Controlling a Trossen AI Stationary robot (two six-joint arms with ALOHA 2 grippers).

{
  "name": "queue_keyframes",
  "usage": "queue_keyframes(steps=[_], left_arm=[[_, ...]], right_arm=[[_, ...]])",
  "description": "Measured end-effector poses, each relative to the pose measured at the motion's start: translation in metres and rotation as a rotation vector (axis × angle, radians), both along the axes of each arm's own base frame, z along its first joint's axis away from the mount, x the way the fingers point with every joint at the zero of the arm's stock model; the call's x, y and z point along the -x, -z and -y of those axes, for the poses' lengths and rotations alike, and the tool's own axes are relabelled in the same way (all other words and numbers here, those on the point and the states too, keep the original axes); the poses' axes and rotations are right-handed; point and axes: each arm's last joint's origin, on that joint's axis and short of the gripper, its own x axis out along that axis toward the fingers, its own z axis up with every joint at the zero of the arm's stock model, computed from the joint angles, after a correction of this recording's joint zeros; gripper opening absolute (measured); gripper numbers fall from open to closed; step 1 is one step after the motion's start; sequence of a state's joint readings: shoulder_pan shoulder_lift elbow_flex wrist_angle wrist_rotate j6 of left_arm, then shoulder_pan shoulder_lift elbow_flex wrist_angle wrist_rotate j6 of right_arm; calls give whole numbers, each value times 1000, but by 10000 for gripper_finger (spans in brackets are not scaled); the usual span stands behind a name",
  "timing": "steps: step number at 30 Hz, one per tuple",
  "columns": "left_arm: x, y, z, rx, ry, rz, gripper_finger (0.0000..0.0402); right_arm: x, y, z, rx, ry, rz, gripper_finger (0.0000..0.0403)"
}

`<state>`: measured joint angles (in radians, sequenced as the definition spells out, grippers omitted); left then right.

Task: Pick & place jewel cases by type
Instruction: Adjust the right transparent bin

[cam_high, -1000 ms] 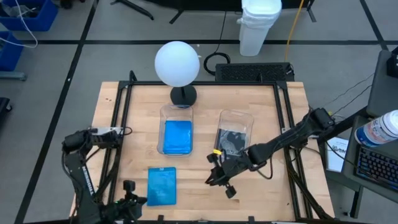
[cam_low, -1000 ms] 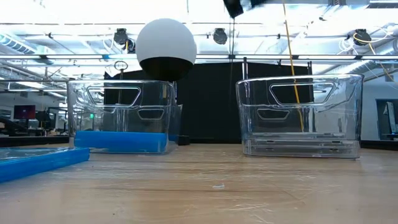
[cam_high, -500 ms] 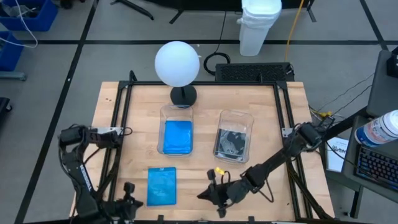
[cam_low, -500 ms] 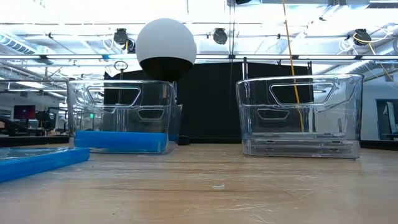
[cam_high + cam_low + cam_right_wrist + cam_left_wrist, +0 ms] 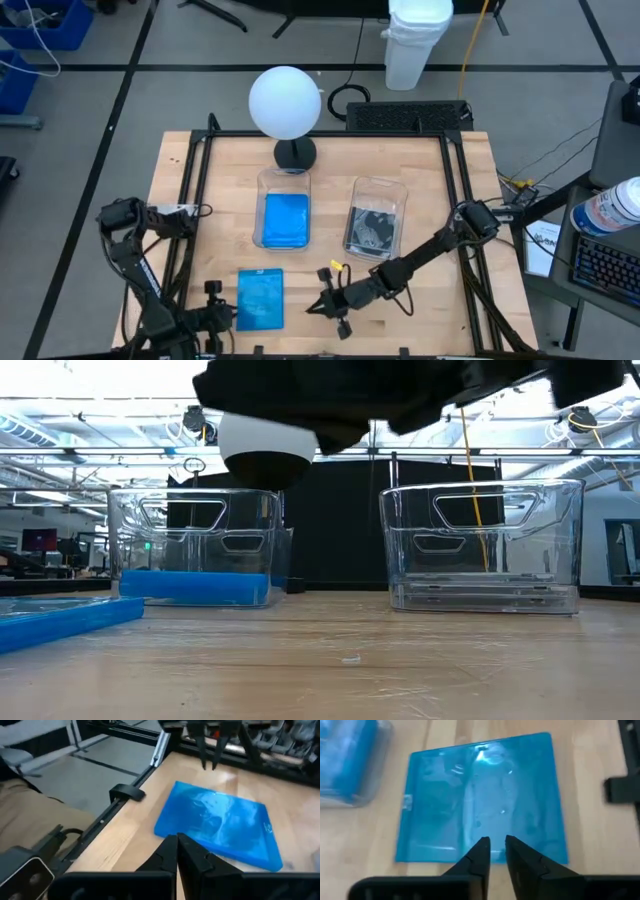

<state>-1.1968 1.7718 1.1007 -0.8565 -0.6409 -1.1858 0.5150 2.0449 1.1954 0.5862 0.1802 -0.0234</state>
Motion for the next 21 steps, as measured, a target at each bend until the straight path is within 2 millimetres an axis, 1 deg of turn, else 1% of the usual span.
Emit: queue_keyframes(steps=[2,7,12,15,18,21], left_arm=[[-6,0,3,50,-7,0,85],[-12,-2,15,155,64,12,143],[-12,-2,16,190,25,22,190],[-12,-2,16,192,30,9,207],[-9,-1,15,197,30,-30,216],[-5,0,13,223,-45,-71,217]], right_arm=[[-4,1,8,-22,4,-23,0],[-8,5,19,-18,12,-65,0],[-10,9,28,-31,-46,-116,0],[-10,12,34,-45,-42,-129,0],[-12,13,40,-89,-13,-149,0],[-15,13,47,-164,-12,-174,0]])
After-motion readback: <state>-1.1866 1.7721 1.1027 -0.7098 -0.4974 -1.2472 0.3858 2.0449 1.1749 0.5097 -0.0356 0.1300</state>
